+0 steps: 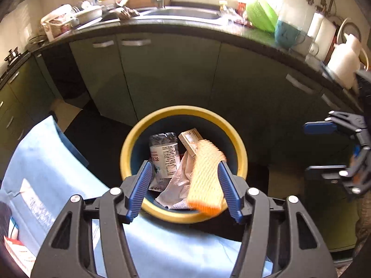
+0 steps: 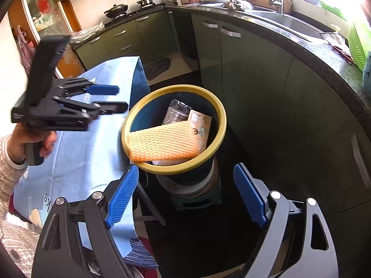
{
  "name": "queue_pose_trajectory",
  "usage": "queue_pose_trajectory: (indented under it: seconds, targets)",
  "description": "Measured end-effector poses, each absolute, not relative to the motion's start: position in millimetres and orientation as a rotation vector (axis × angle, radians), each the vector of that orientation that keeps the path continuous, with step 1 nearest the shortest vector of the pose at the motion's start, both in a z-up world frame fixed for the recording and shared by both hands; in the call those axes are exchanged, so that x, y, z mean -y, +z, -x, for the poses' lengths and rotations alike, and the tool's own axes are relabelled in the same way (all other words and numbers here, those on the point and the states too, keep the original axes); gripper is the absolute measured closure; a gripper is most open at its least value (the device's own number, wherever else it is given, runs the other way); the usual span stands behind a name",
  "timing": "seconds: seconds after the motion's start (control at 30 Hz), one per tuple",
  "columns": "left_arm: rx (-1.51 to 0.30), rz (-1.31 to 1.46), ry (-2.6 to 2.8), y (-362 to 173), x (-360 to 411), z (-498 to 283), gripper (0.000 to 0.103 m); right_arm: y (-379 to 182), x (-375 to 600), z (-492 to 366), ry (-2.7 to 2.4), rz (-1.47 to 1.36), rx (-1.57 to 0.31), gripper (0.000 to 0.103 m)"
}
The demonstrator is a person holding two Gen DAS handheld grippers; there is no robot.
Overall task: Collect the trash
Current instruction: 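Grasp the red-and-white milk carton with the right gripper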
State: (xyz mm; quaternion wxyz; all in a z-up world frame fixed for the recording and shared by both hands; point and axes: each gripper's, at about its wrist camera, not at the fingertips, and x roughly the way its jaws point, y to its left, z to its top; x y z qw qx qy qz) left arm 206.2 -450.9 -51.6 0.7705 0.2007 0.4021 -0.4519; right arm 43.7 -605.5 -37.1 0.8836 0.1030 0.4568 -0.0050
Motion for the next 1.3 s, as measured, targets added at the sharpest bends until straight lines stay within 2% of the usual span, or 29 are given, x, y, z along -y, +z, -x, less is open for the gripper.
queue_pose_trajectory:
  seconds: [0.07,0.17,0.33,0.4,0.6,0.7,1.03,1.1,1.23,1.3]
  targets:
    - [-0.844,-0.376,-0.971,-31,422,-200,0.045,-37,596,-50,0.007,-0.2,-0.957,0.02]
    - [-0.806,-0.262,-0.932,0,365,-189,0.036,-34,576,-64,0.052,-0.167,-0.965,0.02]
    - [-0.762,-0.141,-0.816,31,260,-156,0.033,-17,514,-98,0.214,-0.09,-0.945,0.02]
    - [-0.736,-0.111,-0.74,36,217,-141,0.031,-10,477,-116,0.295,-0.034,-0.93,0.02]
    - [-0.685,-0.016,-0.433,35,88,-107,0.014,-4,356,-176,0.504,0.1,-0.938,0.02]
    - [-0.691,0.054,-0.301,26,38,-91,0.011,-4,297,-211,0.561,0.138,-0.946,0.02]
    - [-0.698,0.1,-0.137,13,-31,-66,0.01,-36,183,-317,0.481,0.258,-1.071,0.025]
    - [-0.696,0.098,-0.146,12,-33,-65,0.01,-45,176,-328,0.448,0.275,-1.098,0.028]
    - [-0.696,0.093,-0.166,8,-29,-63,0.009,-60,171,-338,0.428,0.277,-1.155,0.042]
    - [-0.701,0.096,-0.173,6,-29,-65,0.009,-63,168,-339,0.424,0.28,-1.162,0.045]
